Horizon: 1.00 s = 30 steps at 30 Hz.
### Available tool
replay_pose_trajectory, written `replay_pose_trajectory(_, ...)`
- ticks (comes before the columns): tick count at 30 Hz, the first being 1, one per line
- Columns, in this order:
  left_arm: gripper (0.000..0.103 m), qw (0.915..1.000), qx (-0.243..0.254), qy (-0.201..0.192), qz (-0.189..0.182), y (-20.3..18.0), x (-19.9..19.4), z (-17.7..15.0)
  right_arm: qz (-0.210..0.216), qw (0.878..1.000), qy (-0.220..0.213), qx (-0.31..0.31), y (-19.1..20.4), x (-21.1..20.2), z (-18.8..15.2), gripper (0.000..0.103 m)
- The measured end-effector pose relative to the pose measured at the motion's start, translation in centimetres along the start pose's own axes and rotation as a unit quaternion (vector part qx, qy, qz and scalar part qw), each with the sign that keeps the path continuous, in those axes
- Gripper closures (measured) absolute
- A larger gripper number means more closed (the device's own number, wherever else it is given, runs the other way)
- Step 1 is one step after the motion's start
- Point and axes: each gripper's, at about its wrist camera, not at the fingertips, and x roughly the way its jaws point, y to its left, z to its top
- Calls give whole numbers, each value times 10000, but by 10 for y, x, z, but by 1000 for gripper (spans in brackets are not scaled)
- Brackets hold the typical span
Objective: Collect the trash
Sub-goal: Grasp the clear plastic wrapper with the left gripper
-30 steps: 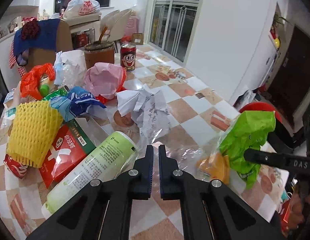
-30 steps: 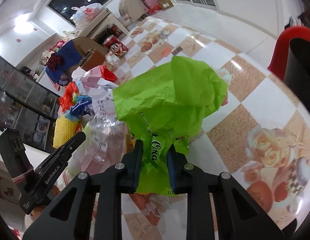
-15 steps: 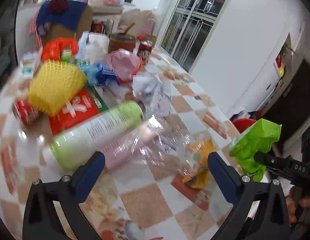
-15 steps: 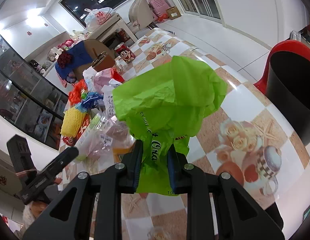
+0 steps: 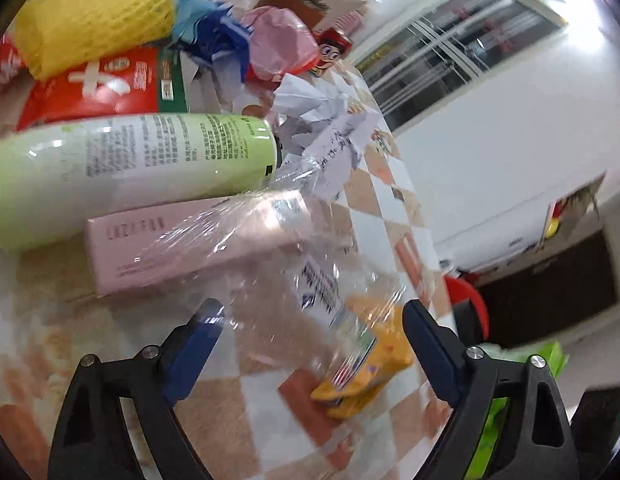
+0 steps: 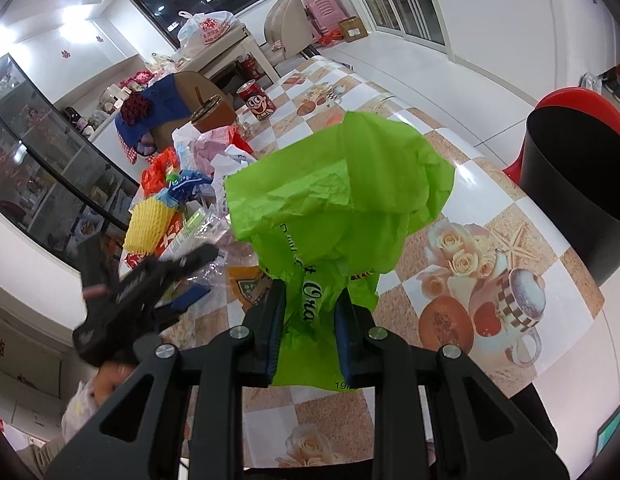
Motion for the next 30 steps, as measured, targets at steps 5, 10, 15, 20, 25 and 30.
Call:
replay_pose_trajectory(5,2,9998,23,123,-150,-1,12,6,-32,9999,1,-98,3,-3,-5,78)
replay_pose_trajectory(10,2,9983,572,15,-59,-13,-2,4,-64,9997,-81,-204,5,-9,-7,78)
replay_pose_trajectory(15,2,9907,1319,-283,161,-31,-33,0,-10,9997,-156,-201,4,-15,-9,78)
replay_pose_trajectory(20,2,9800,1883,-567,291,-45,-66,-5,15,9995,-268,-186,0,-24,-12,78)
replay_pose_trajectory(25,2,9746,2132,-629,289,-56,-89,-10,45,9990,-416,-122,-8,-38,-12,78)
replay_pose_trajectory(30,2,9716,2278,-579,274,-68,-96,-19,37,9983,-576,-50,-17,-54,-15,78)
